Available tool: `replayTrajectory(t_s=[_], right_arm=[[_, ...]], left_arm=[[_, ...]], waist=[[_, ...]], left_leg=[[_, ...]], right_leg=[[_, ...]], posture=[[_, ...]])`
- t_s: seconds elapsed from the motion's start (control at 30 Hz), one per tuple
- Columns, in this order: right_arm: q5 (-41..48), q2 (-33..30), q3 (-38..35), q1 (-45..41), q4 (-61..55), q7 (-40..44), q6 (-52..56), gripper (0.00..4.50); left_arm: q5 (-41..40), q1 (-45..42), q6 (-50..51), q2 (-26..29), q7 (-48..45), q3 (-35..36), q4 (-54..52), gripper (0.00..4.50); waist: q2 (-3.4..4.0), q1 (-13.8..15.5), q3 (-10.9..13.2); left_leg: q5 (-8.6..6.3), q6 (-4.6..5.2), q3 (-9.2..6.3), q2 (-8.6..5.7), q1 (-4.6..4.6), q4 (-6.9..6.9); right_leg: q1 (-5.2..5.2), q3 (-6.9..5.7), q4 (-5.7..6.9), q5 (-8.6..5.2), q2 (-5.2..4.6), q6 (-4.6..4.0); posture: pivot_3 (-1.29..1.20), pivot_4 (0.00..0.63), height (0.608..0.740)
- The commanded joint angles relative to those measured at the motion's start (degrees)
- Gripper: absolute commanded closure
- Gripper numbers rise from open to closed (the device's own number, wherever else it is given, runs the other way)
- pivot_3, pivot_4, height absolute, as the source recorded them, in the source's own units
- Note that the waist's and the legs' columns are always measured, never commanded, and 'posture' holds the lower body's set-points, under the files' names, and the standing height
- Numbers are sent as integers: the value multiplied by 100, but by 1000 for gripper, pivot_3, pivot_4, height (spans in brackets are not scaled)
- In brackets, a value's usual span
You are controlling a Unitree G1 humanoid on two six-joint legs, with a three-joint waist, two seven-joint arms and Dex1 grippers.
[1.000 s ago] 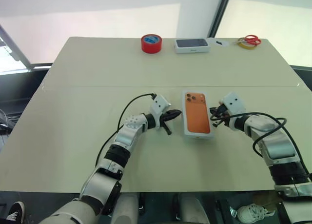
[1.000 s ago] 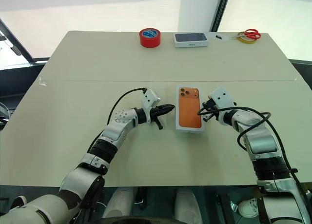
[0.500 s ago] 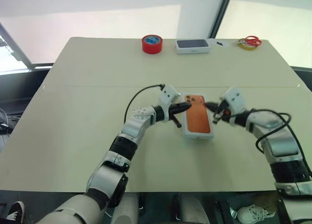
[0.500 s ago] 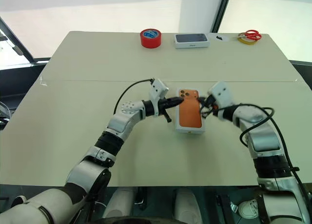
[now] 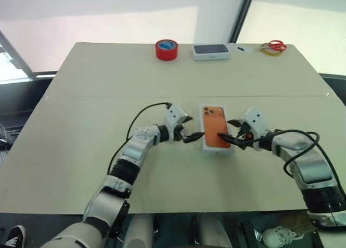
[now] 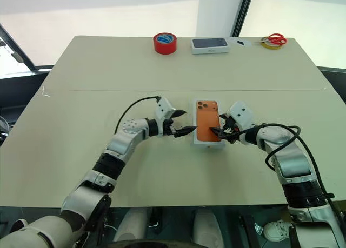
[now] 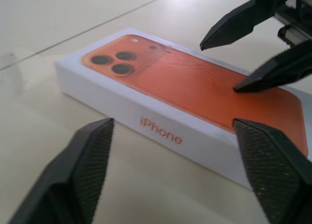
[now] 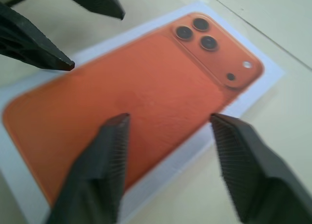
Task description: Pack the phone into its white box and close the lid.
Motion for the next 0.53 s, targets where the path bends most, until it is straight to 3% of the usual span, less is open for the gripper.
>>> replayTrajectory(t_s=[0.03, 0.33, 0.53], right_arm=[[45, -403, -325, 88, -62, 490, -710, 55], [336, -1001, -1150, 548, 459, 1407, -1924, 55], [427, -1300, -1632, 978, 930, 1762, -2273, 55]], left_arm=[[-558, 265, 326, 517, -347, 536, -815, 0], [-1047, 1177, 638, 2156, -758, 1495, -1615, 0], [-988, 1842, 205, 2765, -864, 1882, -1658, 0]], waist=[[3, 3, 2], [3, 44, 3], [5, -2, 2]], left_leg=[[1, 0, 1, -2, 0, -5], [-2, -21, -1, -5, 8, -8], [-3, -22, 2, -8, 11, -22]], right_leg=[[-3, 0, 0, 1, -1, 1], [8, -7, -1, -10, -14, -19], [5, -6, -7, -10, -21, -20]], posture=[[0, 150, 740], [0, 150, 740], [0, 150, 740]])
